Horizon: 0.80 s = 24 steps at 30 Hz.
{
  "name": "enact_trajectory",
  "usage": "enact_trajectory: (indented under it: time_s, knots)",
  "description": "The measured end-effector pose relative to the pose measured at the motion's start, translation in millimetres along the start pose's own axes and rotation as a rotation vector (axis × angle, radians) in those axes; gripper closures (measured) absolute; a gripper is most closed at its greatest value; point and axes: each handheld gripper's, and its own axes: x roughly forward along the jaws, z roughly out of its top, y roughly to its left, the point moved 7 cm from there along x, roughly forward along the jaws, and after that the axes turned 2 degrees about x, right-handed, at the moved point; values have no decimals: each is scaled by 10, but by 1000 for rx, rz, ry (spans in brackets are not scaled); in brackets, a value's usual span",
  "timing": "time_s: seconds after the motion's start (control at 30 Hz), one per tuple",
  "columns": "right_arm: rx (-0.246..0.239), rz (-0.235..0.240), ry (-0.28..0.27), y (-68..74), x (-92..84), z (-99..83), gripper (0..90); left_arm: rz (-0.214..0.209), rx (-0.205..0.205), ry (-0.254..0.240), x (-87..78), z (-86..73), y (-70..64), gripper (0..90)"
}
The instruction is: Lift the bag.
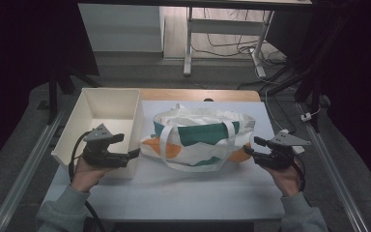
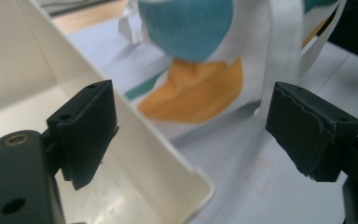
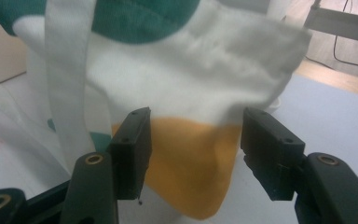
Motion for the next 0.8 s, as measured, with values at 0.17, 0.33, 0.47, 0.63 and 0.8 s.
enact_trajectory:
  time_s: [0.17, 0.33, 0.47, 0.63, 0.8]
  knots:
    - [0, -7, 13, 23, -16, -136, 436, -7, -20, 8, 18, -167, -26, 158]
    - [-3, -15, 34, 63, -22, -293, 436, 8, -17, 34, 30, -311, -35, 149]
    - [-12, -19, 55, 83, -9, -403, 436, -5, -31, 63, 78, -421, -54, 138]
    - [-15, -24, 70, 78, 15, -488, 436, -6, -32, 70, 134, -464, -73, 139]
    - [-34, -29, 75, 85, 6, -509, 436, -7, -33, 77, 156, -480, -73, 142]
